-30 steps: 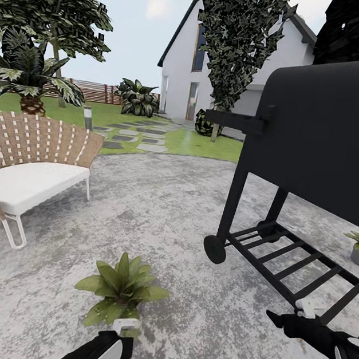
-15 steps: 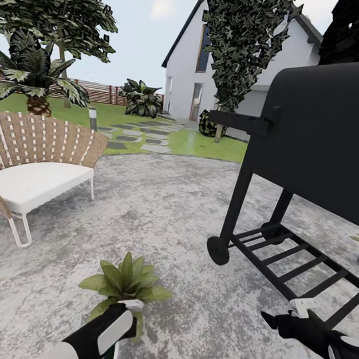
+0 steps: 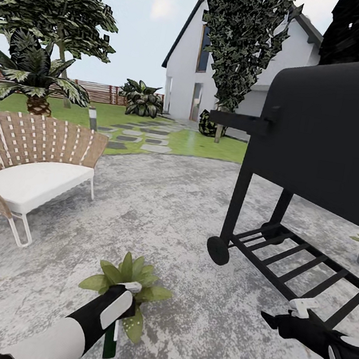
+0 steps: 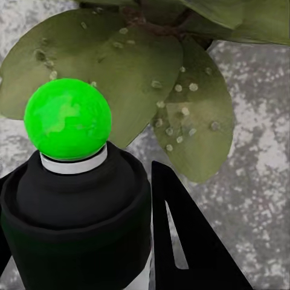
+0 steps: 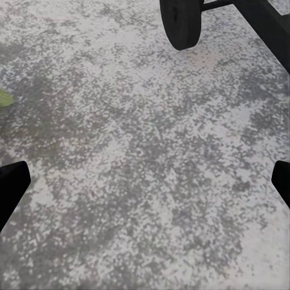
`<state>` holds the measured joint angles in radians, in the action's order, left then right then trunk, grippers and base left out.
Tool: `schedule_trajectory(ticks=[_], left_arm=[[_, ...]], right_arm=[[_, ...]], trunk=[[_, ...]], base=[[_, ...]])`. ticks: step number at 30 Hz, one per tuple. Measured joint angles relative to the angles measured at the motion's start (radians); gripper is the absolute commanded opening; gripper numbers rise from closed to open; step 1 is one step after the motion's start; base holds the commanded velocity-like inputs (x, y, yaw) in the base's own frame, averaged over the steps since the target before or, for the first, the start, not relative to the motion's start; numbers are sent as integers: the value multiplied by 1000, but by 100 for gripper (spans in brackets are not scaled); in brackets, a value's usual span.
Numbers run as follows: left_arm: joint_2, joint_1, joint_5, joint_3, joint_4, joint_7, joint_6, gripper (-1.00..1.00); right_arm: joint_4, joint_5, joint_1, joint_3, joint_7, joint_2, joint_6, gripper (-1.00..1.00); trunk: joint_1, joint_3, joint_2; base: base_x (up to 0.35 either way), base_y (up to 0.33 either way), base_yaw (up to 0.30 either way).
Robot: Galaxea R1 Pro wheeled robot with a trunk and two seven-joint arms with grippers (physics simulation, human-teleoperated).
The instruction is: Pick up the pesticide atomizer in the garden and spray insectifuge to fully cover both potted plants in the garden.
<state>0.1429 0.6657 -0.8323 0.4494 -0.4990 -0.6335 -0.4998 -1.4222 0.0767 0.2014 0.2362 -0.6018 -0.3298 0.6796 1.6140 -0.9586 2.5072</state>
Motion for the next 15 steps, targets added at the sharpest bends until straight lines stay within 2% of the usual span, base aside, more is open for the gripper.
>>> schedule_trajectory(ticks=[5, 6, 7, 8, 12, 13, 15], left_arm=[[2, 0, 3, 3, -12, 43, 14, -100], [5, 0, 3, 5, -25, 45, 22, -100], [11, 0, 1, 6, -94, 61, 27, -100], [12, 0, 0, 6, -123, 65, 27, -100], [12, 0, -1, 6, -138, 68, 26, -100], [12, 0, -4, 6, -139, 68, 26, -100], [12, 0, -33, 6, -139, 63, 26, -100]], right_arm=[[-1, 0, 0, 0, -1, 0, 0, 100], [0, 0, 0, 0, -1, 0, 0, 100], [-1, 0, 0, 0, -1, 0, 0, 100], [-1, 0, 0, 1, -1, -1, 0, 100], [-1, 0, 0, 3, -1, -1, 0, 100], [0, 0, 0, 3, -1, -1, 0, 100], [0, 0, 0, 3, -1, -1, 0, 100]], trunk=[[0, 0, 0], [0, 0, 0], [0, 0, 0], [0, 0, 0], [0, 0, 0], [0, 0, 0], [0, 0, 0]], base=[[65, 0, 0], [2, 0, 0], [0, 0, 0], [0, 0, 0], [0, 0, 0], [0, 0, 0], [0, 0, 0]])
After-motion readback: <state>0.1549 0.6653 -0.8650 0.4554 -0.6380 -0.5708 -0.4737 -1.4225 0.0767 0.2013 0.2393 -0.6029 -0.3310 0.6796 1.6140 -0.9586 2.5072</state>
